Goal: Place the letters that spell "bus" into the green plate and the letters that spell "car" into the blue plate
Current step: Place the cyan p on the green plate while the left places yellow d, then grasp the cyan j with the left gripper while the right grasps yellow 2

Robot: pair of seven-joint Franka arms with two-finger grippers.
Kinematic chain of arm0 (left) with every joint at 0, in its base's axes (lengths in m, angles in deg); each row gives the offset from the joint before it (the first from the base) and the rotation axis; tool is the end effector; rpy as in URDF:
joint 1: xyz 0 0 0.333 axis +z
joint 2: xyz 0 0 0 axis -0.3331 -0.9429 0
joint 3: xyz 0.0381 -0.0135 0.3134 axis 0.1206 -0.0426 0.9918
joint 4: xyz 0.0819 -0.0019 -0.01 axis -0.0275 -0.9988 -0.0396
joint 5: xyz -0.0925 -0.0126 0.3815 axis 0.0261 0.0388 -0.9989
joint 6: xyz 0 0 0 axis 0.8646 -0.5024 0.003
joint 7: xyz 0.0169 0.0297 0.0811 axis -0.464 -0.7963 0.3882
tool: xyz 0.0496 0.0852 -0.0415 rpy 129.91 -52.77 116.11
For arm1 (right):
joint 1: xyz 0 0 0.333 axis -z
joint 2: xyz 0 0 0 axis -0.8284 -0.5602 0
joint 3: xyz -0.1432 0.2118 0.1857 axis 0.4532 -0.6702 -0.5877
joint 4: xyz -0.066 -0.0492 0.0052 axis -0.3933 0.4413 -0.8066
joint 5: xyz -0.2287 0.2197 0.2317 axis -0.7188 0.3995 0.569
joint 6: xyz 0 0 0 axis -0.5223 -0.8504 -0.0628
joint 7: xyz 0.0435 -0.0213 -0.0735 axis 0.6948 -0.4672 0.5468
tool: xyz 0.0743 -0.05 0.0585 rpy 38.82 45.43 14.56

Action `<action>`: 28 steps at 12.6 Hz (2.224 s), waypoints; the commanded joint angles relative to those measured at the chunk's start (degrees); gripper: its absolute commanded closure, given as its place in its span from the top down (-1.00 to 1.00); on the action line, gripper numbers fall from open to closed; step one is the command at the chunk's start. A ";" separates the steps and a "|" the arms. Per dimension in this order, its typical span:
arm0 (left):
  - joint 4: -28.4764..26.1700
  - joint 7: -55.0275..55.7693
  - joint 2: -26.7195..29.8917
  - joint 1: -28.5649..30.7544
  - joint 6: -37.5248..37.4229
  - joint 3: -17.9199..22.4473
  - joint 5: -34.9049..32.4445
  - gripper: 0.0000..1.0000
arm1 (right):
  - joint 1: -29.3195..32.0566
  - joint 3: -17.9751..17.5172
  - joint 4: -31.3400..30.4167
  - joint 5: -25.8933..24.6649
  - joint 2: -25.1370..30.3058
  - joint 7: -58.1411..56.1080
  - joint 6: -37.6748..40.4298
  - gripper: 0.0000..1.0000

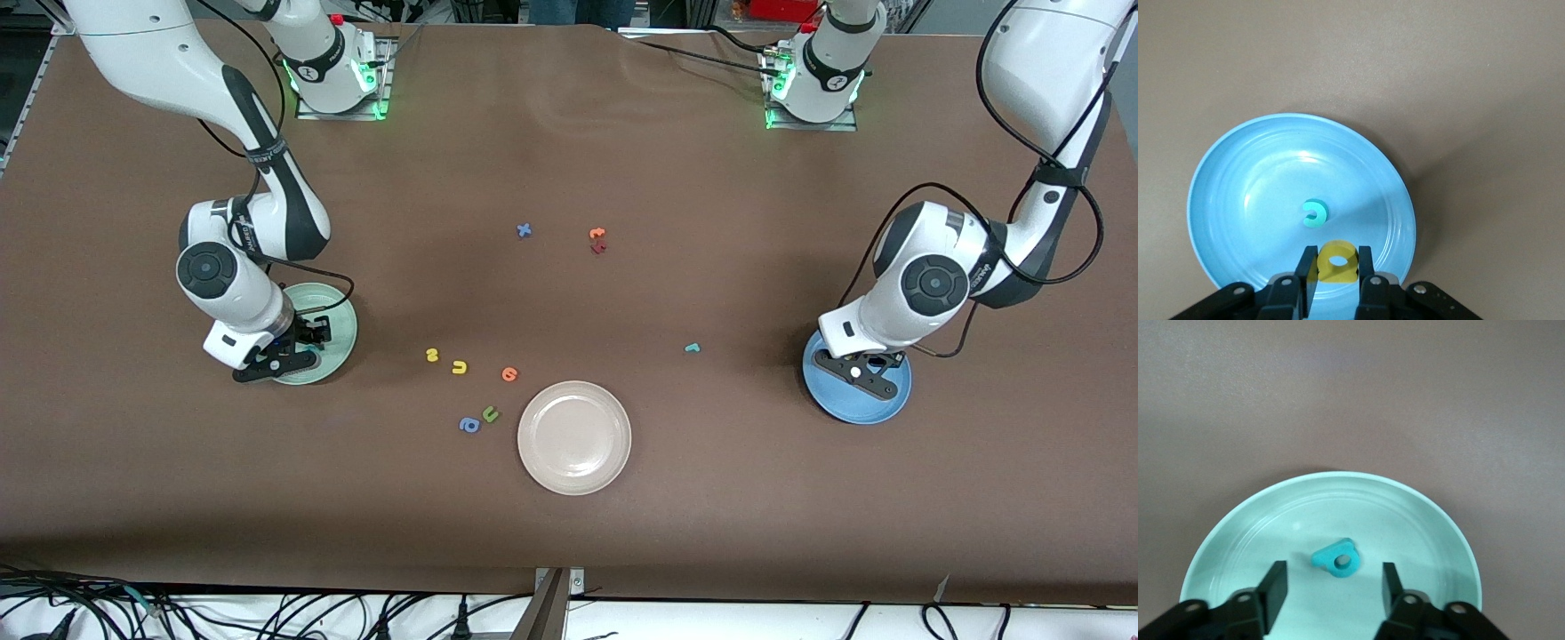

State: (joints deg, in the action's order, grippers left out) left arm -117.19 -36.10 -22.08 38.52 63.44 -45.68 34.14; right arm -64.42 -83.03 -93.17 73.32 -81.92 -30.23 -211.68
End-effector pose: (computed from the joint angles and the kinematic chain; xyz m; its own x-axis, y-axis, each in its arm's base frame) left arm 0.6164 -0.0648 0.2479 0.8599 -0.4963 -0.1190 -0.5077 -0.8558 -0.0996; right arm 0.6037 0.0656 0.2111 0.9561 0.2931 -0.0029 0.2912 -0.9488 0.1226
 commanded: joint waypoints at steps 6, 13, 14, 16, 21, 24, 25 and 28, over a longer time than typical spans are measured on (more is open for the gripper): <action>2.85 13.57 -0.98 -4.98 -1.01 -4.85 0.75 1.00 | -2.66 -5.18 1.24 -0.09 1.02 17.31 -1.06 0.49; 9.01 36.70 -9.85 -17.30 1.43 -3.80 4.37 1.00 | -11.19 -5.45 8.71 -0.09 -9.26 27.37 -7.55 0.46; 8.75 38.11 -10.39 -17.74 2.93 -3.45 4.11 0.98 | -11.37 -5.45 8.72 -0.09 -10.05 27.37 -9.13 0.46; 8.39 39.35 -12.14 -18.97 3.38 -3.19 2.71 0.78 | -11.46 -5.45 8.80 0.00 -10.76 27.45 -10.46 0.43; 8.83 44.10 -14.70 -19.41 4.26 -3.01 -4.68 0.25 | -11.46 -5.45 8.80 0.43 -10.59 27.28 -10.38 0.30; 8.92 43.93 -14.87 -19.15 5.23 -2.92 -4.94 0.16 | -11.55 -6.15 8.54 2.37 -9.45 26.84 -9.85 0.34; 8.92 43.93 -14.96 -19.15 5.84 -2.92 -4.94 0.10 | -11.55 -6.15 8.45 2.37 -9.44 26.75 -9.85 0.34; 8.92 43.84 -15.49 -19.24 6.90 -2.83 -4.94 -0.03 | -11.55 -6.24 8.36 2.54 -9.18 26.93 -9.76 0.33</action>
State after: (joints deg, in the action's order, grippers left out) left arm -109.87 6.60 -36.19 19.97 69.95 -48.80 31.55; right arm -75.62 -89.23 -84.87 74.65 -91.68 -3.45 -221.68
